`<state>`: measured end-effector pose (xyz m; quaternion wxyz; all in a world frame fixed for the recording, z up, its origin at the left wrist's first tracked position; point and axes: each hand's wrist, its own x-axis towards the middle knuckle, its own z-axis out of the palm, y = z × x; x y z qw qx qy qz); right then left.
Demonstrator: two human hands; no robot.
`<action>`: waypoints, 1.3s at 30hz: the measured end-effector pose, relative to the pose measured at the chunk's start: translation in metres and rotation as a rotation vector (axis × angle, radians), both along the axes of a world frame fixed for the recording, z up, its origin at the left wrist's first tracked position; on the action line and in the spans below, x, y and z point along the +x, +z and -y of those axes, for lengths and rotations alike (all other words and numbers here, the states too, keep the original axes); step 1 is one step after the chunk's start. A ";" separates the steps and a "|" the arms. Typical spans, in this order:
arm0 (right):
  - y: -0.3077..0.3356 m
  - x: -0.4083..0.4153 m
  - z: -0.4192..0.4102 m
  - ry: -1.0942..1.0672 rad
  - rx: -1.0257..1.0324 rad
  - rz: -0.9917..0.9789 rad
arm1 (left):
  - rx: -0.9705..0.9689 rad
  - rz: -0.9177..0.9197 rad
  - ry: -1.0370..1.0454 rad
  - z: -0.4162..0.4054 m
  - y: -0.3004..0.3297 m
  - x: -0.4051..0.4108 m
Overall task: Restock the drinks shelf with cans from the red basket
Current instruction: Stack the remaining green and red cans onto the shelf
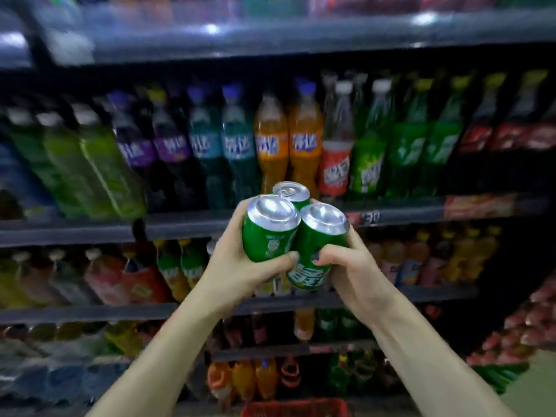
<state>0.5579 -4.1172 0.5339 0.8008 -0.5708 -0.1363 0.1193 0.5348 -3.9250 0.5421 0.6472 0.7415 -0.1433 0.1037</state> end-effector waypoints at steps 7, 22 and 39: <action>0.135 0.008 -0.024 0.014 0.026 0.170 | -0.004 0.211 0.024 -0.019 0.135 0.001; 0.296 0.039 -0.071 0.077 -0.081 0.497 | 0.050 0.480 0.075 -0.070 0.274 0.050; 0.342 0.154 -0.074 0.123 -0.148 0.410 | 0.024 0.357 0.124 -0.068 0.311 0.163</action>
